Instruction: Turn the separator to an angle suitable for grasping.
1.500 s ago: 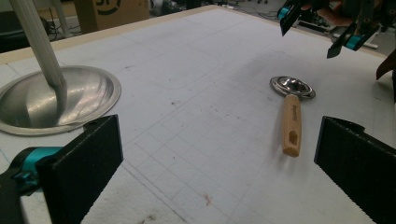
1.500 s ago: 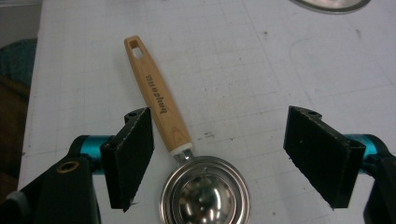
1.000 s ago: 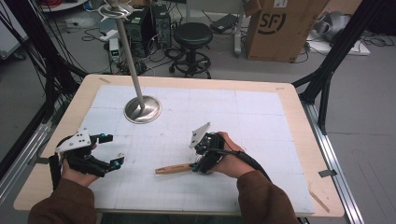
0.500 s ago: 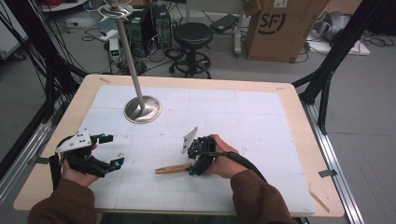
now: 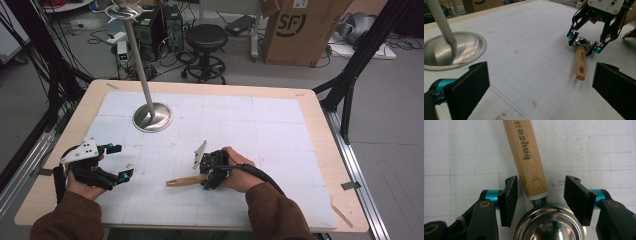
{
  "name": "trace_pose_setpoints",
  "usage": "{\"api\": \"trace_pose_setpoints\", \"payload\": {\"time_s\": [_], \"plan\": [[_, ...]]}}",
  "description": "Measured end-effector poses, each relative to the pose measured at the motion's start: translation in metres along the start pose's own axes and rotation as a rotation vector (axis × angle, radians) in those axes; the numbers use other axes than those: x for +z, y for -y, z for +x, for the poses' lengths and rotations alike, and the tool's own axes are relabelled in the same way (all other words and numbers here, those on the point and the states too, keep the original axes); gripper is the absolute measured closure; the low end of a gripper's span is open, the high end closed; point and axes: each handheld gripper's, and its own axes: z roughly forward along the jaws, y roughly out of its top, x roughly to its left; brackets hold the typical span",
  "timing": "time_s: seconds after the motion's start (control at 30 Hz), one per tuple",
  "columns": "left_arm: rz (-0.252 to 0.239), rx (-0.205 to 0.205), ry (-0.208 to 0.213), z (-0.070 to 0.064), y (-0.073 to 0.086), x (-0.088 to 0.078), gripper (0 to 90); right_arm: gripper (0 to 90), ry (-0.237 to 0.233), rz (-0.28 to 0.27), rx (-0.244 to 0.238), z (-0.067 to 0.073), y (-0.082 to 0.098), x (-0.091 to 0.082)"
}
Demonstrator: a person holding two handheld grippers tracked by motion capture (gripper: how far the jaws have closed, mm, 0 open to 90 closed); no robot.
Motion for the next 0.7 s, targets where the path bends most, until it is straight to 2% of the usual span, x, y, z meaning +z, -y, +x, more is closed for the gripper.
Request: {"api": "trace_pose_setpoints", "payload": {"time_s": [0.33, 0.53, 0.7], "plan": [[-0.001, -0.001, 0.006, -0.0003, 0.0, 0.0005, 1.6, 53.3, -0.011, 0.034, -0.017, 0.0023, -0.0044, -0.001], [0.001, 0.0, 0.008, -0.0005, 0.0001, 0.0005, 1.7, 57.8, -0.036, 0.035, -0.004, -0.0002, -0.0045, -0.0006], [0.001, 0.001, 0.008, -0.0005, 0.0, 0.0006, 1.6, 62.8, -0.038, 0.051, 0.008, -0.0007, -0.0062, -0.0009]]}}
